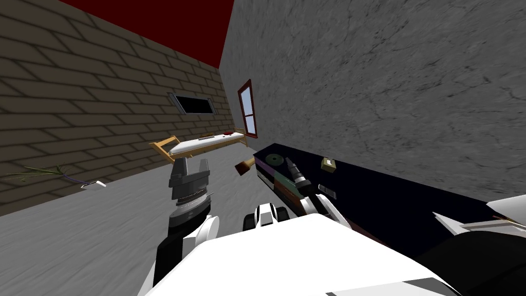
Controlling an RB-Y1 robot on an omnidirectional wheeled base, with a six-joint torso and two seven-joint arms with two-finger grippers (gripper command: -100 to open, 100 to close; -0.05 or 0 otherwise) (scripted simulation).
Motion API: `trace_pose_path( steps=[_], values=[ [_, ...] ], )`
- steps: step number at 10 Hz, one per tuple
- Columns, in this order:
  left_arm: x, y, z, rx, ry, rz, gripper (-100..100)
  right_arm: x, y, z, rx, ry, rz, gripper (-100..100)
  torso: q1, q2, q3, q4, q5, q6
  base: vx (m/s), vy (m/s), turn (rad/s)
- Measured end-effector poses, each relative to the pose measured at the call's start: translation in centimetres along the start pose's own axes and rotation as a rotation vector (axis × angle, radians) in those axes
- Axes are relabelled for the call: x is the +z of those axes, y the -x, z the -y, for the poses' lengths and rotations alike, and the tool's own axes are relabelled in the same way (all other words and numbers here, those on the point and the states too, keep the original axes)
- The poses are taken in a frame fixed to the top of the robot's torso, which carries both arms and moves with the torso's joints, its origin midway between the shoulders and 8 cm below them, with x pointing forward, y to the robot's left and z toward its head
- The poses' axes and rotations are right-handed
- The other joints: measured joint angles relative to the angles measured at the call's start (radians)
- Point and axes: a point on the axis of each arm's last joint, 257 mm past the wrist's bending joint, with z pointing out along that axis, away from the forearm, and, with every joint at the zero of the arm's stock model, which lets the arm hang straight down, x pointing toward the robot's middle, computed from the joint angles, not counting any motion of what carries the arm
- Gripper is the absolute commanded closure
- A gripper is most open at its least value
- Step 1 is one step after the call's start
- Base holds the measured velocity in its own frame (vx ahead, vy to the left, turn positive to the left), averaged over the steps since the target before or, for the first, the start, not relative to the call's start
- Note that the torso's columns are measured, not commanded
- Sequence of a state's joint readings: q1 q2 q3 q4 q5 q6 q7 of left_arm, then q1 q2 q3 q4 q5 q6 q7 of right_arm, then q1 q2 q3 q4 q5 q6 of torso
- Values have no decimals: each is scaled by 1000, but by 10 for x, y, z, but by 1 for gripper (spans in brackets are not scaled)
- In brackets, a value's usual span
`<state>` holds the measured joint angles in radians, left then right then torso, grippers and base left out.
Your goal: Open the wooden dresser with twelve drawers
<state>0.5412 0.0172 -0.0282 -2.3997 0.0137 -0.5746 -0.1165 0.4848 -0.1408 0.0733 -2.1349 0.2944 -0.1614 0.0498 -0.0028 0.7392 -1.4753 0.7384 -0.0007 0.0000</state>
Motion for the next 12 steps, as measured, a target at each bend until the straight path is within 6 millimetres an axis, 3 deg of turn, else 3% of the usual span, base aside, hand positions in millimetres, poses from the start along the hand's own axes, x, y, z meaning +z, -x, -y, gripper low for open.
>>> trace_pose_path(
  steps=[3, 5, 9, 12],
  values=[
    [0, 0, 0, 0, 0, 0, 0, -9, -27, 53, -62, -123, -55, -100, 5, -2, -1, -1, 1, 0, 32, 95, -5],
    [0, 0, 0, 0, 0, 0, 0, -9, -31, 66, -90, -169, -74, -100, 0, 0, 0, 0, 0, 0, 20, 63, 2],
    [0, 0, 0, 0, 0, 0, 0, -22, -53, 128, -184, -331, -144, -100, 3, -2, -1, -1, 1, 0, 46, 109, 2],
    [0, 0, 0, 0, 0, 0, 0, -50, -72, 176, -264, -464, -203, -100, 3, -2, -1, 0, 1, 0, 63, 110, 4]
  ],
)
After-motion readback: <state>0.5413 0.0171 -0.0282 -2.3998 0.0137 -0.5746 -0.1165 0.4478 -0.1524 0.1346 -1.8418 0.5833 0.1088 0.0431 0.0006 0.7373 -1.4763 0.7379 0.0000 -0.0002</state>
